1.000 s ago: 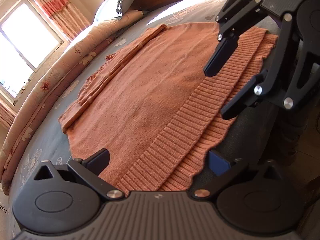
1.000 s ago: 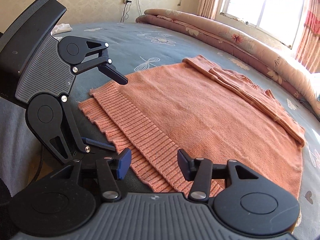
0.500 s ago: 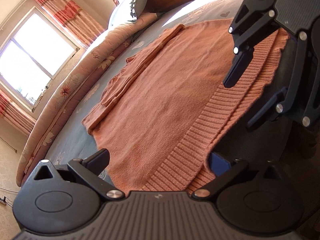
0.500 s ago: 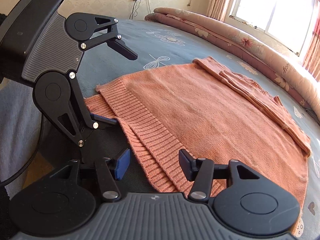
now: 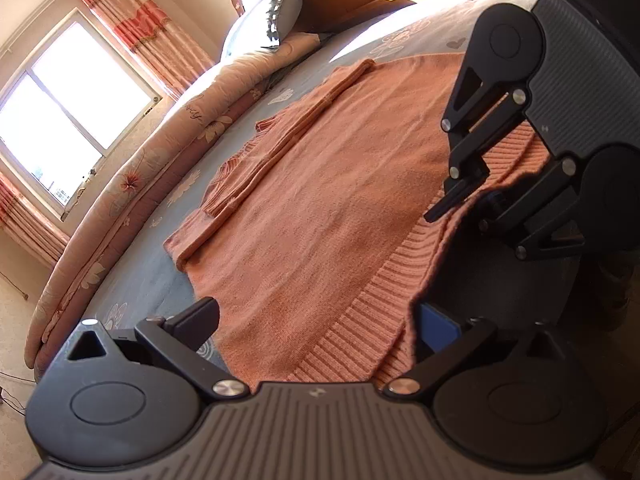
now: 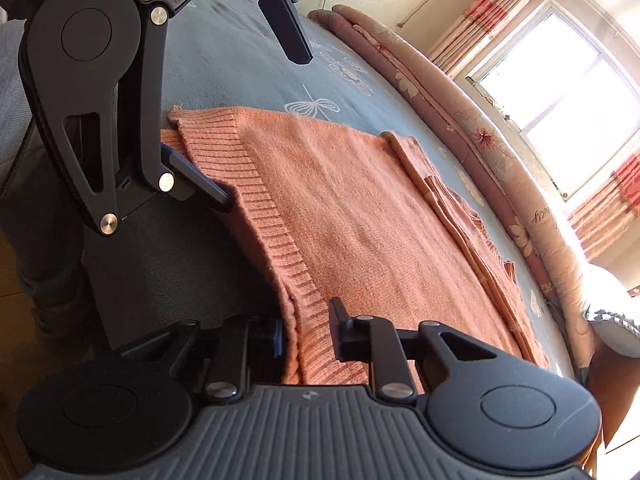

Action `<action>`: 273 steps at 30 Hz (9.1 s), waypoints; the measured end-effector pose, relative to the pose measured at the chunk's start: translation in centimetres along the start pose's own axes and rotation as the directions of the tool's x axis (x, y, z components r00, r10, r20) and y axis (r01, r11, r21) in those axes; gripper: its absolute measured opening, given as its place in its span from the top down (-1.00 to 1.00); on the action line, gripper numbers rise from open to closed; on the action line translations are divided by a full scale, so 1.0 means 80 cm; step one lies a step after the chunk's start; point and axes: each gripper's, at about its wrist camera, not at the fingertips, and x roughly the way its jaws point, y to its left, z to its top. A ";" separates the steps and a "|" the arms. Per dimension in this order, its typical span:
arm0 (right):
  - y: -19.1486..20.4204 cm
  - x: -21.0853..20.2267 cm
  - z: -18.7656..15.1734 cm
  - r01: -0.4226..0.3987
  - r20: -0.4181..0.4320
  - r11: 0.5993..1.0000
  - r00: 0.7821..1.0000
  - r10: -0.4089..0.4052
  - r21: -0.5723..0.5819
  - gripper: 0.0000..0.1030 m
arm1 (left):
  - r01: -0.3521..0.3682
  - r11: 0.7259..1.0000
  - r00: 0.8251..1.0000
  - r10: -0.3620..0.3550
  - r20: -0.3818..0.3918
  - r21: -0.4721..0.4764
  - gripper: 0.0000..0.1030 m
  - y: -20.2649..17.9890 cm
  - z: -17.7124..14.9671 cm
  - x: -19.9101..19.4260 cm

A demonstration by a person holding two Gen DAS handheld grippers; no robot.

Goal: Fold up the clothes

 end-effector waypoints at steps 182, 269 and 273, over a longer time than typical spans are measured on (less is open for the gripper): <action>-0.498 0.266 -0.088 0.280 -0.143 0.919 0.958 -0.249 0.276 -0.48 | -0.098 0.993 0.990 0.105 -0.093 0.070 -0.10 0.312 0.198 0.399; -0.460 0.139 -0.282 -0.093 0.060 0.263 0.990 0.131 0.960 0.79 | 0.138 0.552 0.984 -0.170 0.051 -0.822 -0.40 0.304 -0.016 0.264; -0.453 0.146 -0.287 -0.128 0.102 0.225 0.987 0.120 0.966 0.66 | 0.207 0.470 0.971 -0.203 0.122 -0.858 -0.42 0.320 -0.035 0.268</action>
